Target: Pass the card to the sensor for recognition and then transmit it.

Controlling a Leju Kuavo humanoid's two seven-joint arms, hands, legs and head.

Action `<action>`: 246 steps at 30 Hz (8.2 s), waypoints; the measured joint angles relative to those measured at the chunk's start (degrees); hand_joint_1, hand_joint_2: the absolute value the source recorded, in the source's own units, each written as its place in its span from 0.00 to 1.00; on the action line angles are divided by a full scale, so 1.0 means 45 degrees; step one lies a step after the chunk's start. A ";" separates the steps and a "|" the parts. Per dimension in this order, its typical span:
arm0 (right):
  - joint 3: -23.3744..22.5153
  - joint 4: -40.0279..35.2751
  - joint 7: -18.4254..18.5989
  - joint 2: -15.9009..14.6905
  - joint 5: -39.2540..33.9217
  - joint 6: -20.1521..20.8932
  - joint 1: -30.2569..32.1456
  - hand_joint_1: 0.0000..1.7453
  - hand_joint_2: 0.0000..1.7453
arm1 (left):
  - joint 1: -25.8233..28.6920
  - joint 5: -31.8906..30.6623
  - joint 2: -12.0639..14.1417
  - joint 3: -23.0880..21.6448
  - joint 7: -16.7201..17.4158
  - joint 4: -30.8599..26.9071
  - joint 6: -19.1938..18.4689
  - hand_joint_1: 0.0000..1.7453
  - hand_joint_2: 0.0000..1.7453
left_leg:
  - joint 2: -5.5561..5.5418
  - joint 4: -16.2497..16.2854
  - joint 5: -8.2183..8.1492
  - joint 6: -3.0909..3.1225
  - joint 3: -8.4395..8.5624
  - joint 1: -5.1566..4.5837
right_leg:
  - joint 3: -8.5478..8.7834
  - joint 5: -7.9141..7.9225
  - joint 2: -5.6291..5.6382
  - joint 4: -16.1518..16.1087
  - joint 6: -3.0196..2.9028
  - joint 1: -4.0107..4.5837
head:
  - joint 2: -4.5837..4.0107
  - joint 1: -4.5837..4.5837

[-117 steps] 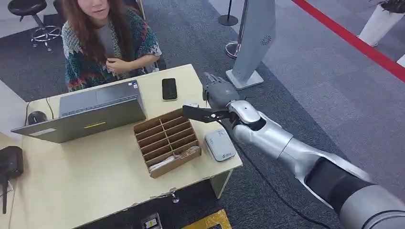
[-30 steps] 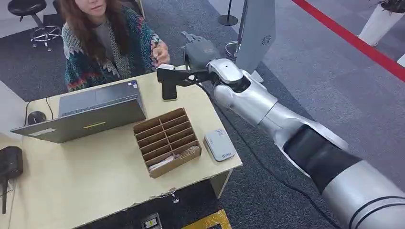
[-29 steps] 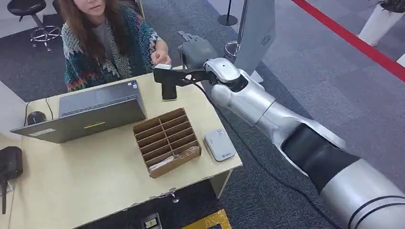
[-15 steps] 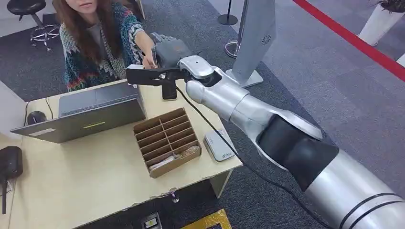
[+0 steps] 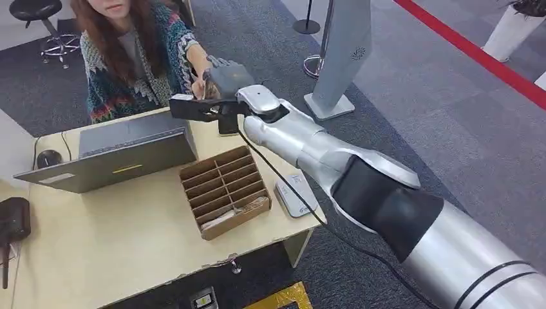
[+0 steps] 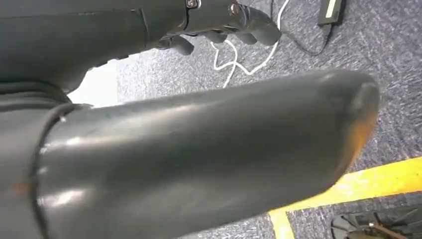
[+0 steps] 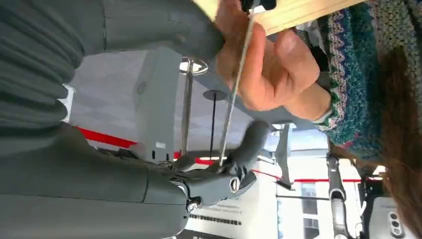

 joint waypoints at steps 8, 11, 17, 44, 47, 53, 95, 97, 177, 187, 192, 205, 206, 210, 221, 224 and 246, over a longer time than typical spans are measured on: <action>-0.0783 -0.0078 -0.1327 -0.0068 -0.3375 -0.2299 0.0198 0.00 1.00 | 0.0206 0.0199 0.0004 0.0073 -0.0049 0.0000 0.0223 0.00 0.00 | 0.0030 0.0006 0.0000 -0.0001 0.0002 0.0000 | -0.0008 0.0000 0.0028 -0.0001 -0.0001 0.0000 | -0.0005 0.0000; -0.1508 -0.1149 -0.1948 -0.0314 -0.5216 -0.2677 0.1001 0.00 1.00 | 0.0369 0.0374 0.0000 0.0131 -0.0277 0.0000 0.0321 0.00 0.00 | 0.0031 0.0009 -0.0001 -0.0001 0.0009 0.0001 | -0.0004 0.0000 0.0028 -0.0003 -0.0001 0.0000 | 0.0000 0.0000; -0.2495 -0.4456 -0.2264 -0.1284 -0.6291 -0.2245 0.3361 0.00 1.00 | 0.0641 0.0553 0.0000 0.0345 -0.0582 0.0000 0.0335 0.00 0.00 | 0.0030 0.0012 -0.0004 0.0000 0.0008 0.0002 | -0.0011 0.0000 0.0029 -0.0006 0.0000 0.0000 | -0.0004 0.0000; -0.6363 -1.3415 -0.1244 -0.3895 -0.2295 -0.0147 1.2672 0.00 1.00 | 0.0891 0.0937 0.0019 0.0981 -0.0758 0.0175 0.0277 0.00 0.00 | 0.0077 0.0010 -0.0023 -0.0001 0.0001 0.0011 | -0.0012 -0.0001 0.0061 -0.0024 -0.0001 0.0010 | -0.0004 0.0005; -0.6387 -1.3560 -0.0681 -0.3939 -0.1207 0.0096 1.2889 0.00 1.00 | 0.0883 0.0874 0.0024 0.0981 -0.0758 0.0175 0.0272 0.00 0.00 | 0.0078 0.0011 -0.0023 -0.0002 0.0001 0.0011 | -0.0012 -0.0001 0.0062 -0.0023 -0.0001 0.0009 | -0.0004 0.0004; -0.6183 -1.3619 0.0136 -0.3924 0.0999 0.1009 1.2932 0.00 1.00 | 0.0876 0.0709 0.0019 0.0981 -0.0758 0.0175 0.0272 0.00 0.00 | 0.0077 0.0010 -0.0023 -0.0001 -0.0002 0.0012 | -0.0010 -0.0001 0.0062 -0.0022 -0.0001 0.0010 | -0.0004 0.0005; -0.3230 -1.0933 0.1049 -0.2637 0.4040 0.1101 1.1262 0.00 1.00 | 0.0706 0.0743 0.0024 0.0981 -0.0675 0.0175 0.0262 0.00 0.00 | 0.0073 0.0009 -0.0022 -0.0002 -0.0006 0.0011 | -0.0012 -0.0002 0.0060 -0.0011 -0.0002 0.0010 | -0.0005 0.0000; -0.3186 -1.0889 0.1049 -0.2642 0.4060 0.1101 1.1262 0.00 1.00 | 0.0706 0.0733 0.0024 0.0981 -0.0675 0.0175 0.0257 0.00 0.00 | 0.0073 0.0009 -0.0022 -0.0002 -0.0006 0.0011 | -0.0013 -0.0002 0.0060 -0.0011 -0.0002 0.0010 | -0.0004 0.0000; -0.3429 -1.0501 0.1029 -0.3196 0.4560 0.1505 1.1298 0.90 1.00 | 0.0800 0.1069 0.0087 0.0981 -0.0724 0.0175 0.0296 0.00 0.00 | 0.0075 0.0009 -0.0022 -0.0002 -0.0005 0.0011 | -0.0016 -0.0002 0.0062 -0.0011 -0.0002 0.0010 | 0.0000 0.0000; -0.3429 -1.0399 0.1005 -0.3191 0.4579 0.1140 1.1296 1.00 1.00 | 0.0801 0.1078 0.0087 0.0981 -0.0826 0.0175 0.0350 0.00 0.00 | 0.0075 0.0009 -0.0022 -0.0002 -0.0005 0.0011 | -0.0015 -0.0002 0.0061 -0.0011 -0.0002 0.0010 | 0.0000 0.0000; -0.3473 -1.0399 0.0961 -0.3191 0.4628 0.0680 1.1287 1.00 1.00 | 0.0801 0.1073 0.0087 0.0981 -0.0831 0.0175 0.0350 0.00 0.00 | 0.0075 0.0009 -0.0022 -0.0002 -0.0005 0.0011 | -0.0014 -0.0002 0.0061 -0.0010 -0.0002 0.0010 | 0.0000 0.0000; -0.4298 -1.1492 0.1175 -0.3385 0.4944 -0.0385 0.8985 1.00 1.00 | 0.0593 0.0559 0.0077 0.0952 -0.0831 0.0175 0.0282 0.00 0.00 | 0.0096 0.0012 -0.0013 -0.0004 0.0000 0.0008 | -0.0020 0.0016 0.0078 -0.0004 -0.0014 0.0008 | 0.0000 0.0000; -0.4347 -1.1565 0.1248 -0.3390 0.4919 -0.0341 0.8657 1.00 1.00 | 0.0556 0.0495 0.0077 0.0942 -0.0821 0.0175 0.0257 0.00 0.00 | 0.0096 0.0012 -0.0012 -0.0003 0.0000 0.0008 | -0.0019 0.0017 0.0078 -0.0003 -0.0014 0.0008 | 0.0000 0.0005; -0.4396 -1.1540 0.1403 -0.3424 0.4205 -0.0132 0.7371 1.00 1.00 | 0.0364 0.0150 0.0072 0.0918 -0.0660 0.0170 0.0058 0.00 0.00 | 0.0097 0.0013 -0.0011 -0.0004 -0.0002 0.0008 | -0.0026 0.0026 0.0080 0.0001 -0.0013 0.0007 | 0.0000 0.0000; -0.3580 -0.8235 0.1107 -0.3021 0.2598 0.0572 0.3456 1.00 1.00 | -0.0268 -0.0811 -0.0034 0.0612 0.0024 0.0170 -0.0394 0.00 0.00 | 0.0081 0.0012 -0.0003 -0.0002 -0.0026 0.0010 | -0.0027 0.0027 0.0063 0.0010 -0.0013 0.0011 | -0.0004 0.0005; -0.3274 -0.6909 0.0981 -0.2682 0.2176 0.0655 0.2659 1.00 1.00 | -0.0308 -0.0937 -0.0064 0.0607 0.0097 0.0170 -0.0394 0.00 0.00 | 0.0047 0.0012 -0.0001 -0.0004 -0.0038 0.0010 | -0.0028 0.0026 0.0037 0.0013 -0.0013 0.0011 | -0.0004 0.0000; -0.1758 0.0033 0.0437 -0.0262 0.0971 0.0208 0.0267 1.00 1.00 | -0.0269 -0.1292 -0.0068 0.0607 0.0423 0.0170 -0.0194 0.00 0.00 | 0.0038 0.0017 0.0003 -0.0007 -0.0045 0.0010 | -0.0043 0.0026 0.0033 0.0011 -0.0013 0.0011 | -0.0004 0.0000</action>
